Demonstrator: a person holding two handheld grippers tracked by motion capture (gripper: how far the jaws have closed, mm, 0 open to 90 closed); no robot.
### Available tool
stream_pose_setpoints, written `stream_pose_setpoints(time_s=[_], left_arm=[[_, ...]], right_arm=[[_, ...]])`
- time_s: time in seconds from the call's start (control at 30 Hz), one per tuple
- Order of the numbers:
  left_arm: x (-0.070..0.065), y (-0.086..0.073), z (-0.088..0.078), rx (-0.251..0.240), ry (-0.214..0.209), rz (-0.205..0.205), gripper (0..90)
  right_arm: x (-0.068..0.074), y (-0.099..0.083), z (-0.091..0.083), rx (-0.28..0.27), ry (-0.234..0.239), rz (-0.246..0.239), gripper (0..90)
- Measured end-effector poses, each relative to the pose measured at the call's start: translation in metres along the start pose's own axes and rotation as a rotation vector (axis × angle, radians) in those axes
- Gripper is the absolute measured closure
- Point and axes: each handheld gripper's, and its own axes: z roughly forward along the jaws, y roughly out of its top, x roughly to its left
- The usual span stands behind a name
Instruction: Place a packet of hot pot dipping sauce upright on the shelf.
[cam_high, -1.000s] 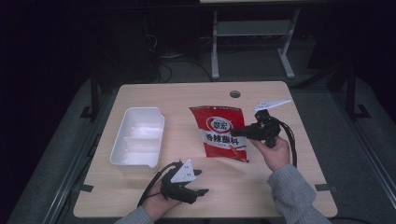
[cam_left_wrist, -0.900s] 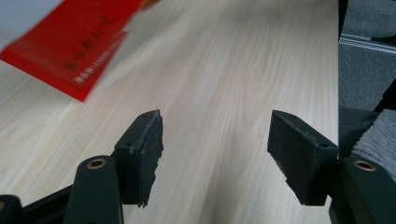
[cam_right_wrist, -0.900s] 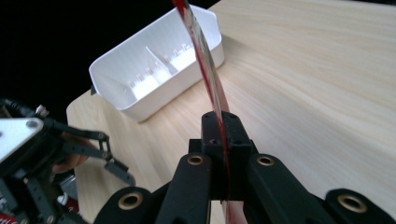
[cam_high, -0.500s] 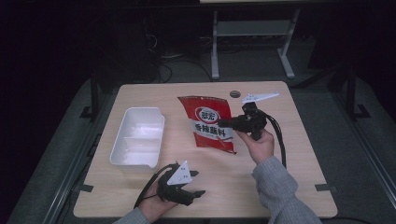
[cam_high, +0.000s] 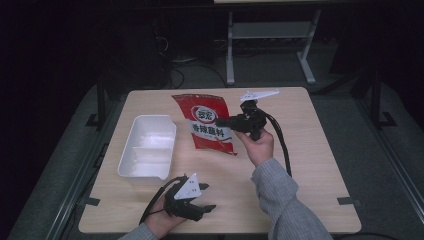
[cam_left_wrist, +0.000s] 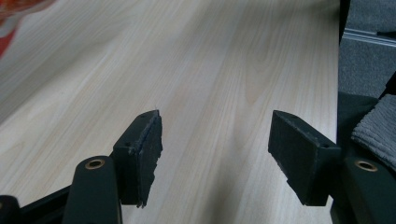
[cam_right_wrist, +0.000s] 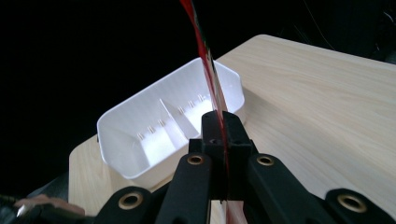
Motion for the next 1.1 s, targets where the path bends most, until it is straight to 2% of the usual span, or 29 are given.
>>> stream_pose_setpoints(time_s=[0.53, 0.83, 1.1], left_arm=[[0.0, -0.004, -0.004, 0.006, -0.006, 0.006, 33.6], [0.0, -0.004, -0.005, 0.004, -0.009, 0.009, 33.5], [-0.001, -0.012, -0.01, 0.012, -0.013, 0.007, 33.1]], right_arm=[[0.007, 0.022, 0.035, -0.035, 0.03, -0.008, 89.2], [0.011, 0.03, 0.053, -0.032, 0.044, -0.021, 89.2], [0.013, 0.034, 0.07, -0.025, 0.053, -0.025, 89.1]])
